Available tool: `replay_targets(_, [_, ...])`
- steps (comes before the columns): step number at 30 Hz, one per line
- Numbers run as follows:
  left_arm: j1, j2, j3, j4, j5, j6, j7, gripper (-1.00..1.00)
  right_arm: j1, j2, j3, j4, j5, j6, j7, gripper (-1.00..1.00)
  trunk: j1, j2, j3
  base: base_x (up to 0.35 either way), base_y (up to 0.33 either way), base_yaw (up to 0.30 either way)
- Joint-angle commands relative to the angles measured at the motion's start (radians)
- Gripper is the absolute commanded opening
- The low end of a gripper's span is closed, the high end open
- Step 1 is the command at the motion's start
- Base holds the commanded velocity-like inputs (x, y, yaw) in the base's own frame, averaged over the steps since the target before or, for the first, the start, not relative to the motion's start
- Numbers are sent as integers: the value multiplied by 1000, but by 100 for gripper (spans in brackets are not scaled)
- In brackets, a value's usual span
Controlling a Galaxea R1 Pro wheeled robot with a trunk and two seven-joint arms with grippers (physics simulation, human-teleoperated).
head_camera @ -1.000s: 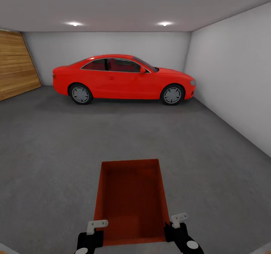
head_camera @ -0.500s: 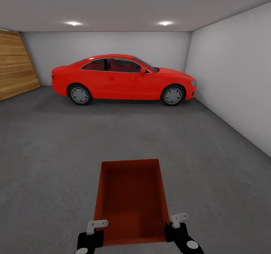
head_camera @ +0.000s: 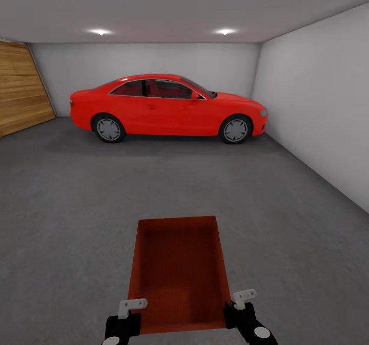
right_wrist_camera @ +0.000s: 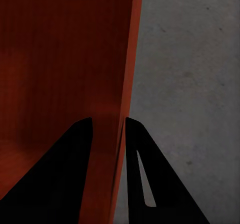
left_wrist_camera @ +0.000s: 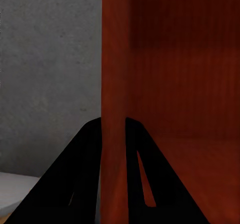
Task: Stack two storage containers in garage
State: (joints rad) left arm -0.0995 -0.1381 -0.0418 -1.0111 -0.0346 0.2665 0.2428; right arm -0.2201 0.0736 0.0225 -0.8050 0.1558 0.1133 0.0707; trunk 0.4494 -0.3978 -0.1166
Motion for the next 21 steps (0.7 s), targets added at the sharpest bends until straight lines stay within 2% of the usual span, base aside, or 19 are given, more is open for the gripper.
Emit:
replay_targets(1, [0, -26, -3, 0, 67, 5, -20, -100, -1, 2, -9, -5, -56, -43, -37, -100, 1, -2, -2, 0, 12, 0])
replay_targets(9, [0, -26, -3, 0, 67, 5, -19, -100, -1, 2, -9, -5, -56, -43, -37, -100, 1, -2, -2, 24, 2, 0])
replay_targets(17, [0, -26, -3, 0, 67, 5, -19, -100, -1, 2, -9, -5, -56, -43, -37, -100, 1, -2, -2, 285, 0, 0])
replay_targets(21, [0, -26, -3, -1, 67, 5, -19, -100, -1, 2, -9, -5, -56, -43, -37, -100, 1, -2, -2, 118, 0, 0])
